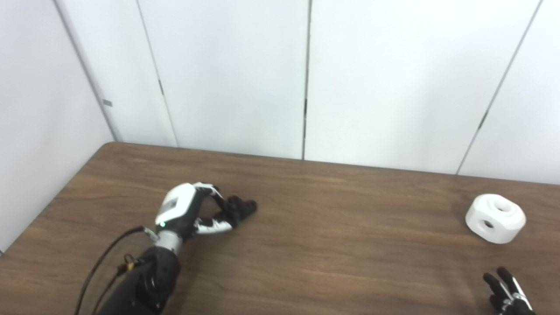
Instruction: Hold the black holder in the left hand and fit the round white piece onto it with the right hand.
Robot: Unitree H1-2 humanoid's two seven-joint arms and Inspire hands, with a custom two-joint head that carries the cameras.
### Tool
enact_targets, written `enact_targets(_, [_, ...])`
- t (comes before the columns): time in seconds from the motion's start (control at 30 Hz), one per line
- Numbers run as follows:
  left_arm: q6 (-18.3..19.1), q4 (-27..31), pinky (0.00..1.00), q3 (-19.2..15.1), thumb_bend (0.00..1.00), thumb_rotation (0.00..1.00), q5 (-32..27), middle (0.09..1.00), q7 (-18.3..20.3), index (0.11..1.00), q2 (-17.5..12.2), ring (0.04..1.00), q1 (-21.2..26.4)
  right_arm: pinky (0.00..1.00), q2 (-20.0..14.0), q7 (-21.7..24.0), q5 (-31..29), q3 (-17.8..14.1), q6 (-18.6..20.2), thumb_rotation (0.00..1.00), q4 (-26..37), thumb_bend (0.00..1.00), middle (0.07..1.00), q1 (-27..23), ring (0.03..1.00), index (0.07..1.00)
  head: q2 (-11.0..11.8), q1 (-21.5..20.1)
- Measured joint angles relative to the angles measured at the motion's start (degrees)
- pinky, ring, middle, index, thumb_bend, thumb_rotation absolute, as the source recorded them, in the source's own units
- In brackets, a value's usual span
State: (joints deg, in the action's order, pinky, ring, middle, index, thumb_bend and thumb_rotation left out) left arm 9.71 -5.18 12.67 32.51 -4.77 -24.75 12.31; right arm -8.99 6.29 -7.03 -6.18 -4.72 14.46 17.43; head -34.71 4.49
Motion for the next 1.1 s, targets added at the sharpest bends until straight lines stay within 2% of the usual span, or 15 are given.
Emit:
enact_targets(0.2, [-0.6,5.8,0.85,3.6,0.52,0.06,2.8,0.802,2.1,0.486,1.7,0.901,-2.7,1.0,0.7,-1.4,0.8,0.7,0.1,1.0,0.7,0.58,0.93,0.2,0.977,0.956,-1.6,-3.6])
enact_targets(0.23, [-1.1,6.5,0.88,4.1,0.52,0.06,3.5,0.801,2.3,0.486,1.9,0.9,-3.2,1.0,0.7,-1.6,0.8,0.9,0.1,1.0,0.7,0.58,0.937,0.3,0.982,0.958,-1.8,-4.4])
enact_targets(0.3, [-1.6,7.7,0.91,4.9,0.52,0.06,4.2,0.803,2.7,0.486,2.0,0.906,-3.9,1.0,0.7,-1.9,0.8,1.2,0.3,1.0,0.9,0.58,0.948,0.5,0.991,0.966,-2.2,-5.1])
enact_targets(0.43, [-3.0,9.2,0.87,6.0,0.52,0.06,4.6,0.807,3.5,0.486,2.2,0.913,-5.1,1.0,0.8,-2.5,1.2,2.0,0.7,1.0,1.3,0.55,0.953,0.6,0.99,0.967,-3.0,-7.2])
enact_targets(0.57, [-4.0,11.2,0.89,7.4,0.52,0.06,4.9,0.809,4.5,0.486,2.5,0.909,-6.5,1.0,0.8,-3.6,2.2,2.6,2.4,1.0,2.8,0.57,0.955,0.8,0.993,0.966,-4.7,-8.7])
enact_targets(0.8, [-8.3,13.9,0.91,10.0,0.52,0.05,6.3,0.799,5.4,0.486,2.5,0.892,-9.2,1.0,0.9,-5.4,4.2,3.9,4.9,1.0,4.9,0.59,0.957,0.7,0.999,0.965,-7.2,-10.7])
enact_targets(1.1, [-9.1,16.0,0.91,11.8,0.52,0.06,8.7,0.81,6.2,0.486,4.1,0.888,-10.8,1.0,1.0,-6.9,3.7,4.8,8.1,1.0,6.9,0.61,0.977,0.6,1.0,0.969,-10.2,-11.4])
